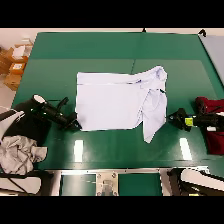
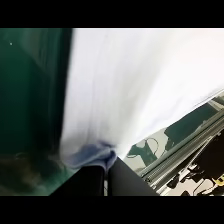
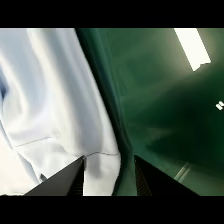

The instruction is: Fold the shirts.

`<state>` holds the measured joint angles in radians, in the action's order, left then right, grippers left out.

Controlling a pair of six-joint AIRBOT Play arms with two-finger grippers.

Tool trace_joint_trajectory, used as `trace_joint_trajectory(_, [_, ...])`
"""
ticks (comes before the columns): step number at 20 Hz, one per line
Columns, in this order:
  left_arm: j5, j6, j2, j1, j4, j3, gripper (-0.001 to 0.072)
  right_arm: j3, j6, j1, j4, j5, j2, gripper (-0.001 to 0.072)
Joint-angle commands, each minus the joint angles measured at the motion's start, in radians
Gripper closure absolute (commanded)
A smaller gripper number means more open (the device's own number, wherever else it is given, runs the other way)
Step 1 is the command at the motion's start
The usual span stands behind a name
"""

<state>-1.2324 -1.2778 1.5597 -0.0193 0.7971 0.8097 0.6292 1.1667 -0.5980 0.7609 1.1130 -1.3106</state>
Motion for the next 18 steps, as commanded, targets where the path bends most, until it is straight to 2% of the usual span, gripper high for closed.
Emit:
trace_joint_trajectory(1, [0.054,0.008,-0.002,0.005,0.013,-0.012,0.0686,-0.011,0.003,0.063,-0.001,-0.043,0.0,0.0339])
trace_joint_trajectory(4, [0.041,0.015,-0.002,0.005,0.016,-0.012,0.0686,-0.011,0.004,0.111,-0.01,-0.081,-0.03,0.0344])
trace_joint_trajectory(5, [0.036,0.015,-0.002,0.005,0.019,-0.012,0.0686,-0.011,0.003,0.119,-0.018,-0.103,-0.047,0.0384])
trace_joint_trajectory(7, [0.031,0.015,-0.003,0.005,0.019,-0.012,0.0686,-0.006,-0.002,0.121,-0.066,-0.122,-0.074,0.0526])
trace_joint_trajectory(8, [0.035,0.015,-0.009,0.005,0.026,-0.012,0.0686,0.0,-0.011,0.121,-0.077,-0.121,-0.076,0.0639])
trace_joint_trajectory(9, [0.048,0.014,-0.041,0.005,0.043,-0.012,0.0687,0.026,-0.024,0.119,-0.077,-0.098,-0.075,0.0686])
trace_joint_trajectory(14, [0.051,-0.017,-0.284,-0.008,0.131,0.042,0.0687,0.264,0.009,0.095,-0.143,0.077,0.015,0.0687])
trace_joint_trajectory(18, [0.02,-0.059,-0.502,-0.008,0.127,0.293,0.0687,0.569,0.061,0.095,-0.254,0.148,0.225,0.0687])
